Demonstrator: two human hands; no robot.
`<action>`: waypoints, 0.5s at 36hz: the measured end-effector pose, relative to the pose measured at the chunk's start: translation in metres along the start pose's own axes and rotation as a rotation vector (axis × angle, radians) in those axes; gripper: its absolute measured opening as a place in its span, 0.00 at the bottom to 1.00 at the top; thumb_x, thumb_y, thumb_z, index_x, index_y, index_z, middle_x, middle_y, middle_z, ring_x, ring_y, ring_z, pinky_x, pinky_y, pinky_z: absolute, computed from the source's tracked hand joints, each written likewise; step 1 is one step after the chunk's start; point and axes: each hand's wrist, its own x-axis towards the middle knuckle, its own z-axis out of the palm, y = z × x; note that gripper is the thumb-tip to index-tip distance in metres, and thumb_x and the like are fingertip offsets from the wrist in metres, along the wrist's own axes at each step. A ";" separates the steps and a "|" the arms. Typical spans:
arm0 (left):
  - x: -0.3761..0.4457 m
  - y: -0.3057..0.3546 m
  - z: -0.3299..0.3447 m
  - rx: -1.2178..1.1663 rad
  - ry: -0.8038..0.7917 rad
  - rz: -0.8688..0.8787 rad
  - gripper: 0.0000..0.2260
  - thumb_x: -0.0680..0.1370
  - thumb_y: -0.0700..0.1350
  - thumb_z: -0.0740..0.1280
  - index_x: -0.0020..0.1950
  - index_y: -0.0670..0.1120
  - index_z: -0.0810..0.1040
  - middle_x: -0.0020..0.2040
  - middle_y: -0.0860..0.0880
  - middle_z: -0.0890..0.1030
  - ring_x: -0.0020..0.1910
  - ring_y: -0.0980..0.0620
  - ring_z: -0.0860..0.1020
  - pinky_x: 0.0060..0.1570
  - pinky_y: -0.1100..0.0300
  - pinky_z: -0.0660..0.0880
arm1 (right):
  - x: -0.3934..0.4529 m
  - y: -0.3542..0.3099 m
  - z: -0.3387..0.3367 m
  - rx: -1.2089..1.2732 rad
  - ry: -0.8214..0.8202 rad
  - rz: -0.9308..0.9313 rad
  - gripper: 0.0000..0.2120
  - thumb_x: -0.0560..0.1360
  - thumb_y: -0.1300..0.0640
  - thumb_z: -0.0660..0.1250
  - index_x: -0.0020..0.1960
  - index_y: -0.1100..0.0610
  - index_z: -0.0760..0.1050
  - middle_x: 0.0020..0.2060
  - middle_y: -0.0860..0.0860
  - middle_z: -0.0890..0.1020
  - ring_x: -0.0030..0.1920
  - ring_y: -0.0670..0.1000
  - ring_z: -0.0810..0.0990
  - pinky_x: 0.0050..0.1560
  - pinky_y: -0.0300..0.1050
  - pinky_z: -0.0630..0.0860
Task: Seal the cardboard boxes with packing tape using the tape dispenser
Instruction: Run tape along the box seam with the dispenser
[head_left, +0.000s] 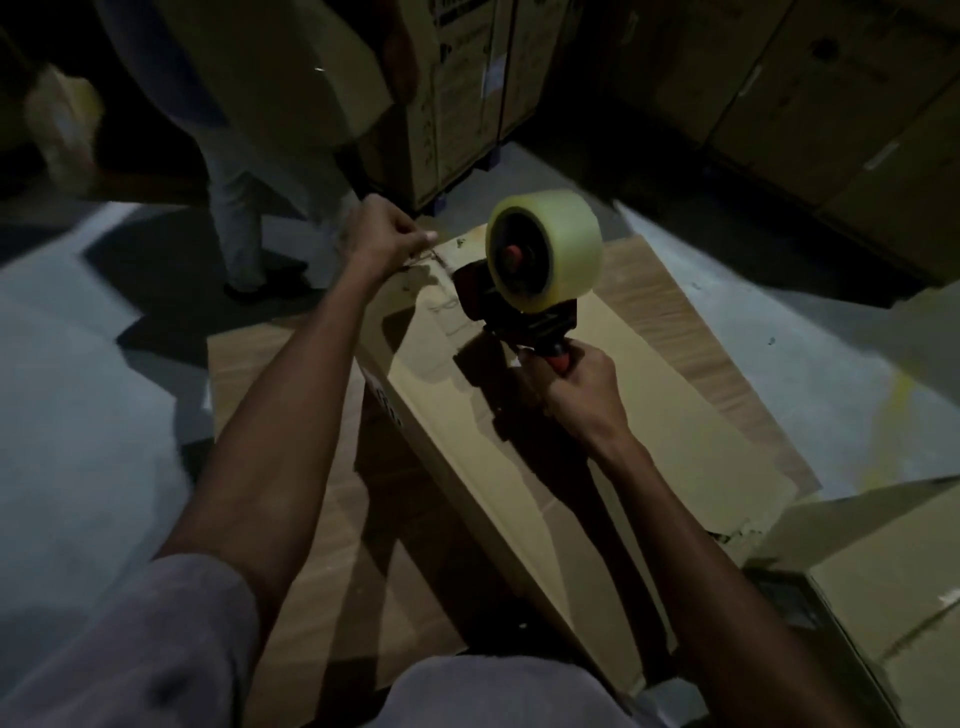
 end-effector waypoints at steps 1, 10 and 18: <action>0.004 0.000 0.001 0.030 0.019 -0.001 0.09 0.78 0.49 0.73 0.50 0.44 0.85 0.46 0.47 0.85 0.46 0.52 0.84 0.49 0.50 0.83 | 0.003 -0.003 0.000 -0.006 0.005 -0.006 0.14 0.75 0.50 0.73 0.41 0.61 0.80 0.32 0.57 0.83 0.29 0.57 0.81 0.28 0.54 0.75; 0.033 -0.001 0.007 0.206 0.094 0.038 0.07 0.76 0.51 0.74 0.47 0.48 0.85 0.44 0.50 0.86 0.38 0.60 0.80 0.38 0.60 0.78 | 0.027 -0.014 0.003 -0.147 0.015 -0.061 0.20 0.69 0.35 0.65 0.35 0.53 0.74 0.28 0.48 0.79 0.31 0.53 0.80 0.31 0.51 0.75; 0.043 -0.004 0.017 0.274 0.164 0.042 0.10 0.78 0.52 0.72 0.53 0.47 0.86 0.48 0.48 0.86 0.49 0.52 0.82 0.55 0.49 0.78 | 0.044 -0.020 0.011 -0.158 0.011 -0.009 0.18 0.73 0.45 0.67 0.36 0.60 0.75 0.29 0.55 0.81 0.30 0.57 0.82 0.32 0.61 0.79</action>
